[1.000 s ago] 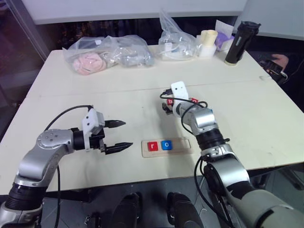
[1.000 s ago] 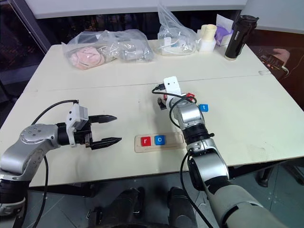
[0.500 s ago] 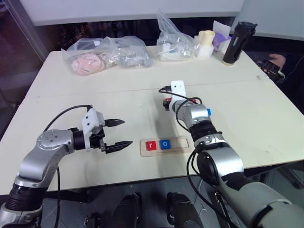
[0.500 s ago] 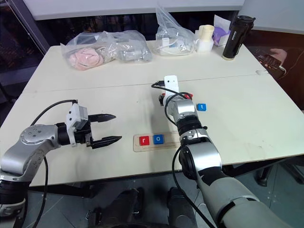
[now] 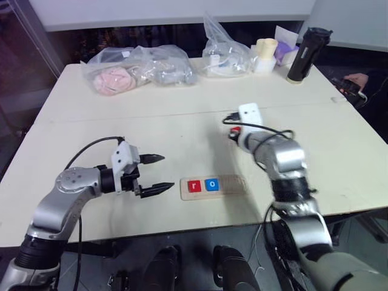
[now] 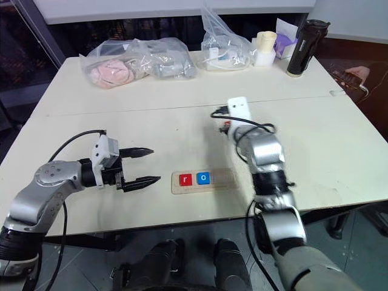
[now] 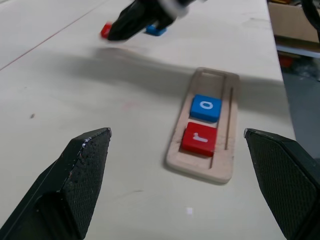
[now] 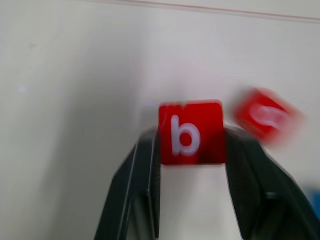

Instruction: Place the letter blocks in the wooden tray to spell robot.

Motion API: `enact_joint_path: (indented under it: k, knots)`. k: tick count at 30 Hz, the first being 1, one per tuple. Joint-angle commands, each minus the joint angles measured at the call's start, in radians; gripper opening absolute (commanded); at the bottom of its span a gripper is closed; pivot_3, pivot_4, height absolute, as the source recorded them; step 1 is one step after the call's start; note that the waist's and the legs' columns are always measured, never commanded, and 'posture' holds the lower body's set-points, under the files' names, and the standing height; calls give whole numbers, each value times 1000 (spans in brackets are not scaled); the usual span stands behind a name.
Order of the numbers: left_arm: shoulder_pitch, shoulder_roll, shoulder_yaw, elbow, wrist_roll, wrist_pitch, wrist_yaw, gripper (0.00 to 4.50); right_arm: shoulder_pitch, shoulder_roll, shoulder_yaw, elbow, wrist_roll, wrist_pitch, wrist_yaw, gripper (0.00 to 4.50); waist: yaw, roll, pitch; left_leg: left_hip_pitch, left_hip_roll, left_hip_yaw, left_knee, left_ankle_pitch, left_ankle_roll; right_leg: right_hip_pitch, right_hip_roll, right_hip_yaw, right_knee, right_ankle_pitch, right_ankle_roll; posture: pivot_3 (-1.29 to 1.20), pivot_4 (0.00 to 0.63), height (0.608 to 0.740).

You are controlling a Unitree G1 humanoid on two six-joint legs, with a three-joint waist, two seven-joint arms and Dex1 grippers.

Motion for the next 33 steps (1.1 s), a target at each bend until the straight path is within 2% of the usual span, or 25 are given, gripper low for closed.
enact_joint_path:
  k: [1,5,9,16,19,20,22,23,25,27,30,31,33]
  knots:
    - [-15,0,0,-24,-18,-14,-24,4500,83,-76,-41,-327,57,267,50,1158,-3,0,0,0,1,0,0,0,0,0,-1,0,0,0,0,0,150,738]
    - [-23,-1,-13,-19,-16,-24,-53,4500,256,-163,-108,-514,124,307,79,1158,0,0,0,0,3,0,0,0,0,1,-2,-1,-1,-1,0,0,150,738]
    - [-48,-19,-33,5,-5,-39,-71,4500,417,-169,-165,-593,159,307,63,1158,0,0,0,0,3,1,1,0,0,2,-2,-1,-4,0,0,0,150,738]
    - [-64,-25,-38,31,9,-54,-82,4500,478,-133,-185,-583,186,307,24,1158,1,0,0,0,3,1,1,0,0,2,-3,-1,-5,0,0,0,150,738]
    - [-64,-26,-35,31,11,-52,-77,4500,475,-155,-191,-563,192,307,32,2684,2,0,0,-1,3,1,1,0,0,2,-3,-1,-5,0,0,0,150,738]
    - [-63,-26,-35,31,12,-53,-76,4500,470,-173,-190,-559,199,307,44,3040,2,0,0,-1,3,1,1,0,0,2,-3,-1,-5,0,0,0,150,738]
    - [-63,-27,-33,30,12,-52,-75,4500,442,-251,-176,-550,237,307,108,4159,3,0,0,-1,2,1,1,0,0,2,-3,-1,-6,0,0,0,150,738]
    - [-62,-27,-32,30,13,-52,-75,4500,422,-336,-150,-556,294,292,205,4338,2,0,0,-1,2,1,1,0,0,2,-3,-1,-6,0,0,0,150,738]
    - [-63,-27,-31,32,14,-51,-75,4500,413,-535,-88,-572,365,154,413,4338,2,1,1,-1,2,2,2,0,0,2,-3,-1,-6,0,1,0,150,738]
    - [-64,-26,-31,32,17,-52,-76,4500,438,-698,-55,-533,353,-49,580,4338,2,1,2,-1,3,2,2,-1,1,3,-4,-3,-7,-2,3,0,150,738]
    - [-68,-28,-31,36,18,-52,-77,4500,496,-843,-19,-433,284,-362,762,4338,2,-2,2,0,4,1,1,-2,2,5,-3,-5,-9,-3,4,0,150,738]
    - [-73,-31,-34,40,22,-55,-75,4500,534,-883,-5,-373,229,-561,850,4338,2,-2,2,0,4,1,1,-2,1,5,-3,-6,-9,-3,4,0,150,738]
    - [-80,-37,-41,46,33,-64,-74,4500,559,-937,45,-224,135,-838,972,4338,3,-2,2,-1,3,1,1,-2,1,6,-4,-6,-11,-2,4,0,150,738]
